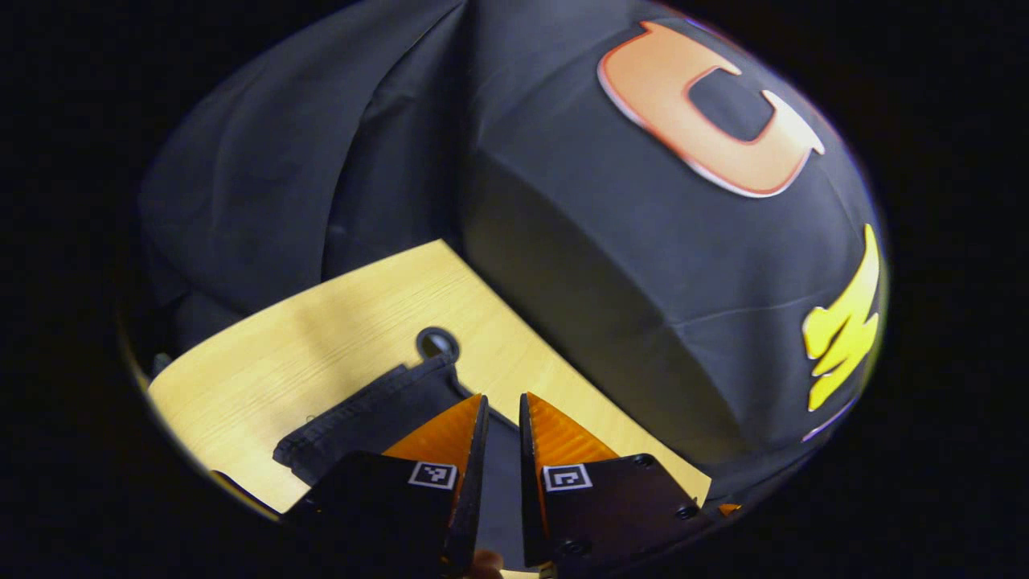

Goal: Grasp the waist and the cuffs of the jeans and fold them to make the two legs overlap; first hold the waist and fold one-third of the jeans toward the cuffs, then hold the cuffs and fold the remaining one-third in the same direction to finish folding.

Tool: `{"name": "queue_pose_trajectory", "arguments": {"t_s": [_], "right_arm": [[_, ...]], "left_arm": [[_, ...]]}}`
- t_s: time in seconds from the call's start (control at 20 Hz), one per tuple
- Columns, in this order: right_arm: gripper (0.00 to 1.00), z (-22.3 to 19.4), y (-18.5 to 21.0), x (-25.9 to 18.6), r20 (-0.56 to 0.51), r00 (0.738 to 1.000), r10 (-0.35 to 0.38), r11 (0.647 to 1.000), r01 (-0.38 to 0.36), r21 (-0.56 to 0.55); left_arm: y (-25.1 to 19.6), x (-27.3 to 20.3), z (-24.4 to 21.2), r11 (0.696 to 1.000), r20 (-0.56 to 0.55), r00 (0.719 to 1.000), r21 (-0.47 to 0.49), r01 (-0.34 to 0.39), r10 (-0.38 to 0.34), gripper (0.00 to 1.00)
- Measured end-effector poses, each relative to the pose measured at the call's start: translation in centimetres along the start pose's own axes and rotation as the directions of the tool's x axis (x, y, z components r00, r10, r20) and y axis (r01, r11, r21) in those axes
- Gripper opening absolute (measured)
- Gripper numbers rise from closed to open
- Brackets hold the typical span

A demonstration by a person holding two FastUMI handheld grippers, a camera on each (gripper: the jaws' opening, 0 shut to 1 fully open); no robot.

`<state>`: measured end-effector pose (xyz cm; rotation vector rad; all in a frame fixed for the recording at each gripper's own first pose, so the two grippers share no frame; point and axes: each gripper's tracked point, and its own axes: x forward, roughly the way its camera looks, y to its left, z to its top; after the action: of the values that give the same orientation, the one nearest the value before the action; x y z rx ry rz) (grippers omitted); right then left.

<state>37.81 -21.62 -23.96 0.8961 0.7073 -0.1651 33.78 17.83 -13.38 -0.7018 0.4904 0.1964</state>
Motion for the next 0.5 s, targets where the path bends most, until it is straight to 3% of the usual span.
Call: {"name": "queue_pose_trajectory", "arguments": {"t_s": [0.05, 0.25, 0.4, 0.5], "right_arm": [[0.96, 0.2, -0.6, -1.3, 0.016, 1.0, -0.013, 0.999, 0.013, -0.029], [0.97, 0.5, -3.7, -6.4, 0.055, 0.995, -0.084, 0.994, 0.087, -0.061], [0.98, 0.2, -7.1, -9.1, 0.069, 0.984, -0.161, 0.985, 0.165, -0.051], [0.98, -0.7, -9.2, -10.0, 0.049, 0.979, -0.198, 0.98, 0.198, 0.01]], "left_arm": [[-1.3, -1.3, 1.0, 0.999, 0.035, 0.999, 0.026, 0.037, -0.038, 0.25], [-7.2, -8.3, 4.4, 0.975, 0.198, 0.958, 0.118, 0.186, -0.207, 0.28], [-11.3, -15.0, 6.1, 0.942, 0.297, 0.905, 0.232, 0.242, -0.305, 0.28], [-14.4, -20.2, 6.9, 0.904, 0.384, 0.837, 0.332, 0.269, -0.39, 0.28]]}}
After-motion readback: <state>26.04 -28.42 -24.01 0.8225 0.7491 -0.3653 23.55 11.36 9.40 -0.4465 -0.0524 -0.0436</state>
